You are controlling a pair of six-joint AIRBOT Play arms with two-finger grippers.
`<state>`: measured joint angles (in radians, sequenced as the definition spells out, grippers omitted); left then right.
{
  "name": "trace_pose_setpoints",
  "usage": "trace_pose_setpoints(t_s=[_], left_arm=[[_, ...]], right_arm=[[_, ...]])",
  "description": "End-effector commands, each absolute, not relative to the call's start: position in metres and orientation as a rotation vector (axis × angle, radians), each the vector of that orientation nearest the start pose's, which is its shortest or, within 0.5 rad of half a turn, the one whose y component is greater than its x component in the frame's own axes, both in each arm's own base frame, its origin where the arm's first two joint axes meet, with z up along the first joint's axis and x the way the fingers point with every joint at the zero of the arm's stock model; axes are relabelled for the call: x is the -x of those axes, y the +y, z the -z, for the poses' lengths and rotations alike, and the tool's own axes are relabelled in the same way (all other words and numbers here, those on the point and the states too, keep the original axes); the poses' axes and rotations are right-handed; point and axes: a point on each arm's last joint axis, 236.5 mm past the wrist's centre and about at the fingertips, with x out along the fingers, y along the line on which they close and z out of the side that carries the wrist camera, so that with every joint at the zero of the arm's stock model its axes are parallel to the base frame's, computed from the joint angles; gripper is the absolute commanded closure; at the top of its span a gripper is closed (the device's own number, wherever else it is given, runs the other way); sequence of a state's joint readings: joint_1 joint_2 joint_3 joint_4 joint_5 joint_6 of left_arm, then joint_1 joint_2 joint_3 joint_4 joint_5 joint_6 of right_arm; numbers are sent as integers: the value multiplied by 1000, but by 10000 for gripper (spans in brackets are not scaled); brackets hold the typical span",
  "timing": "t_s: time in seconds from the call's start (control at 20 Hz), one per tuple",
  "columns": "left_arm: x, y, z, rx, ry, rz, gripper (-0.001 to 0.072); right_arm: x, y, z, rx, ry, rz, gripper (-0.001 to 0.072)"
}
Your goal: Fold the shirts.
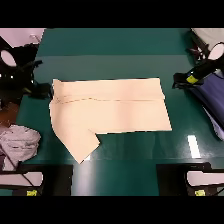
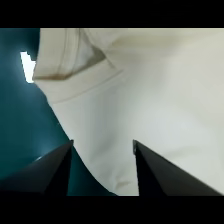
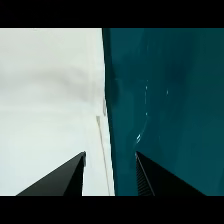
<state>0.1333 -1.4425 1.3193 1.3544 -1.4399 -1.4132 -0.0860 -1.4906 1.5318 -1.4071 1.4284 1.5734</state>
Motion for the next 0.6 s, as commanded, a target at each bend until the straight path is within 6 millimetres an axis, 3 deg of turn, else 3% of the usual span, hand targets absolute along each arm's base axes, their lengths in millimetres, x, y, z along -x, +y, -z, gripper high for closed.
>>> trace_pose_setpoints(t_s=[0.0, 0.2, 0.3, 0.45, 0.55], left_arm=[[-307, -19, 26, 268, 1477, 116, 247], [-223, -58, 42, 452, 1490, 133, 246], [-192, -67, 52, 519, 1513, 107, 247], [-170, -74, 66, 583, 1554, 79, 246], [-168, -79, 72, 618, 1553, 80, 247]], right_arm=[[-415, -4, -66, -185, 1305, -42, 334], [-418, 11, -70, -173, 1285, -97, 335], [-421, 22, -72, -171, 1271, -134, 335], [-422, 26, -72, -160, 1265, -144, 335], [-422, 26, -72, -160, 1265, -144, 335]])
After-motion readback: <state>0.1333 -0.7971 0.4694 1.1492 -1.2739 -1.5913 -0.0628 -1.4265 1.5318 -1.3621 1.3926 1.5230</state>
